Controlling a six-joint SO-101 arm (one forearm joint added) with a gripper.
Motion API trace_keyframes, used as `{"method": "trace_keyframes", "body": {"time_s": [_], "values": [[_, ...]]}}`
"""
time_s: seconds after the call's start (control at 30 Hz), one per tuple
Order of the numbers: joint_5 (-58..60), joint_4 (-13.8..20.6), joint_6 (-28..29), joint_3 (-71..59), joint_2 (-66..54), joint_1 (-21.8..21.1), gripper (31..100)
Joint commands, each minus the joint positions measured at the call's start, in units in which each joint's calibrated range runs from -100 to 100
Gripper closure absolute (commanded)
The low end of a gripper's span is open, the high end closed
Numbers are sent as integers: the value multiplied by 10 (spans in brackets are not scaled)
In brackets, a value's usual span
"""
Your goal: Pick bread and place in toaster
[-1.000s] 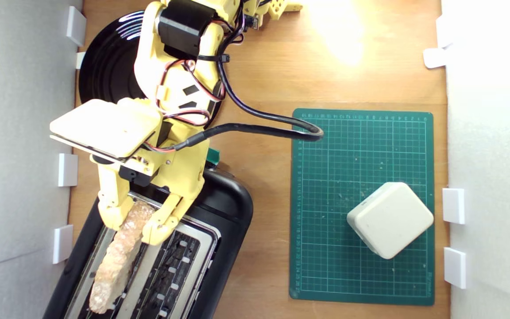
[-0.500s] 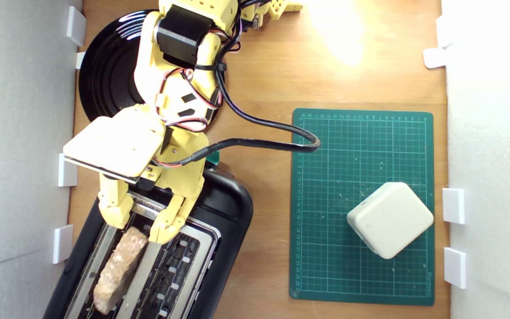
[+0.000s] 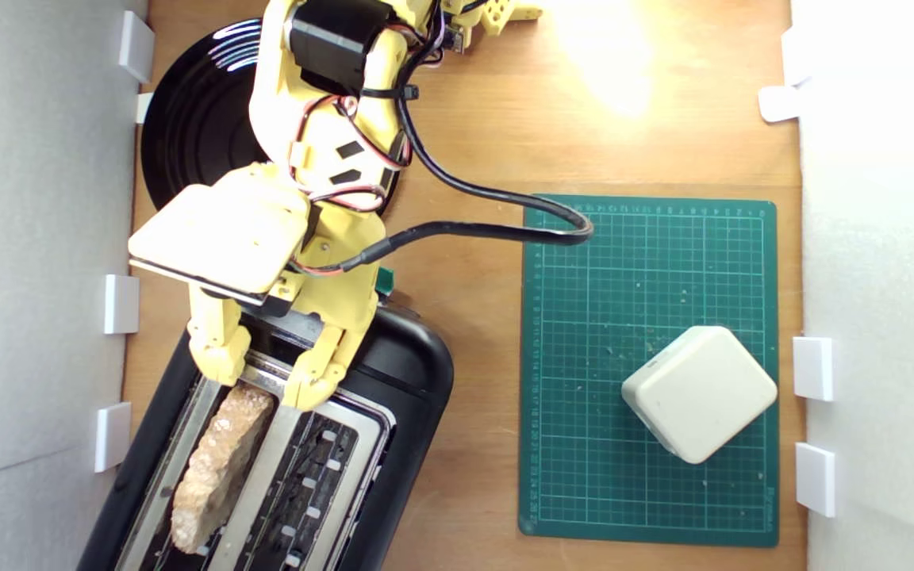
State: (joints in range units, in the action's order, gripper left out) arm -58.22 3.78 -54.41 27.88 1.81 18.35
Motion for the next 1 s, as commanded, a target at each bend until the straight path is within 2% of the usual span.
{"method": "trace_keyframes", "body": {"time_s": [0.0,0.13,0.27,0.3,0.57,0.73,0.97], "values": [[12,-12,2,5,-99,4,571],[12,-31,23,-1,-161,-5,571],[12,-69,46,-7,-199,-9,571],[12,-78,58,-8,-213,-23,571],[11,-77,153,-32,-272,-84,571],[11,-71,229,-122,-350,-145,571],[11,-71,307,-245,-447,-193,571]]}}
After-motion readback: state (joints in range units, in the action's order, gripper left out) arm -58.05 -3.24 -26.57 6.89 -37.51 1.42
